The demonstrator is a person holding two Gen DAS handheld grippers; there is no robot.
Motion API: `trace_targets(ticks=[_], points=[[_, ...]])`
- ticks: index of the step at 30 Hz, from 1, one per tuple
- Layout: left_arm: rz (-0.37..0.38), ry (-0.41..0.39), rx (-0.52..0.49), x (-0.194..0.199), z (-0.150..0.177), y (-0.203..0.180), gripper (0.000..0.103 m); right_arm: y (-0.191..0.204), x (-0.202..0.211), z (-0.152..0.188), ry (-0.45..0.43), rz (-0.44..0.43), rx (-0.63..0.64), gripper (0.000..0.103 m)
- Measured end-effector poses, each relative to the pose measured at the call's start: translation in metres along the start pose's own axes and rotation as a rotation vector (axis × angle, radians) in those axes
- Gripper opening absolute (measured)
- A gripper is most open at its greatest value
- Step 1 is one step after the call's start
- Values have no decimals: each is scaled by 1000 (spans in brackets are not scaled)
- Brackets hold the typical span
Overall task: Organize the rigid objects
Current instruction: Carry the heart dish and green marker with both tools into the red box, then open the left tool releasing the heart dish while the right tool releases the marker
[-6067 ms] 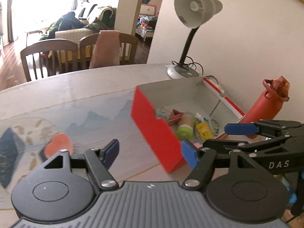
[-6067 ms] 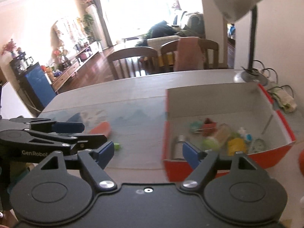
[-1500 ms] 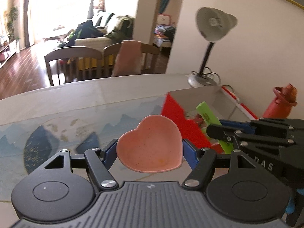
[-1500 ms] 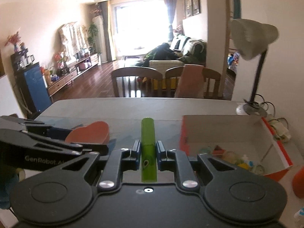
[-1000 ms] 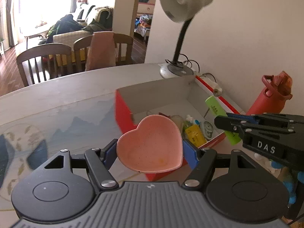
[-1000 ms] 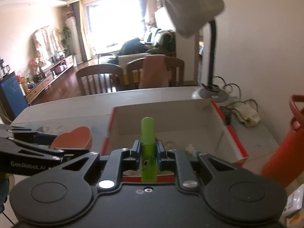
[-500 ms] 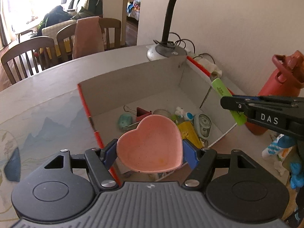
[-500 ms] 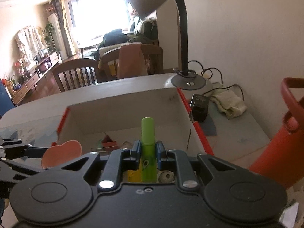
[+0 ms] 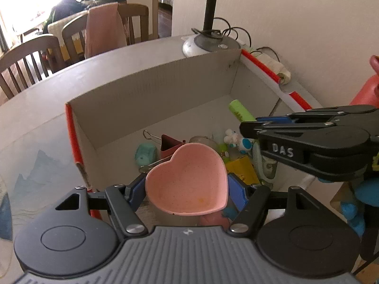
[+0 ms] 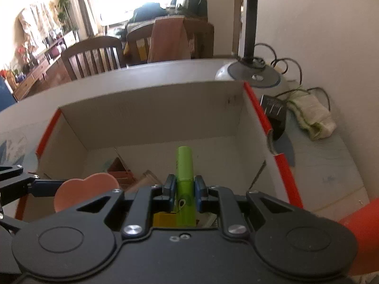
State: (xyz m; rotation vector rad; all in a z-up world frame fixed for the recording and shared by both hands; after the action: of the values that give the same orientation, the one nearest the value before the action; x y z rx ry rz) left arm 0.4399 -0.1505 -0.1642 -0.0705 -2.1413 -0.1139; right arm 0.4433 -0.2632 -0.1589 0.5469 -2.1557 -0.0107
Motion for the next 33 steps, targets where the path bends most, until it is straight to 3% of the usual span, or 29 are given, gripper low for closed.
trace_targets(ticks=[6, 14, 22, 33], points=[[-7, 29, -22, -14, -2, -5, 71, -7, -17, 7, 69, 4, -15, 15], [-5, 78, -39, -26, 2, -11, 71, -3, -15, 18, 96, -7, -1, 20], [8, 87, -39, -24, 3, -10, 71, 1, -3, 16, 69, -28, -3, 25], [69, 33, -38, 1, 10, -10, 74, 9, 25, 11, 9, -31, -16, 34]])
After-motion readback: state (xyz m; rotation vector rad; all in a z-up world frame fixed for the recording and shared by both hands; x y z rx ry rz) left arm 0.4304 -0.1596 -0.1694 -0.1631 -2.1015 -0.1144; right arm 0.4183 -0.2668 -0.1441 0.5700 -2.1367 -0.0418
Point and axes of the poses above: each gripper's, at about its wrist camera, not at the fingertips, and x roughly against the way its jaws point, y to its left, z to its underside, the point moved 7 cm from there along -x, roughly the way its jaws point, and after that the axes turned 9 degrees about -z, right-handed, at the moved point
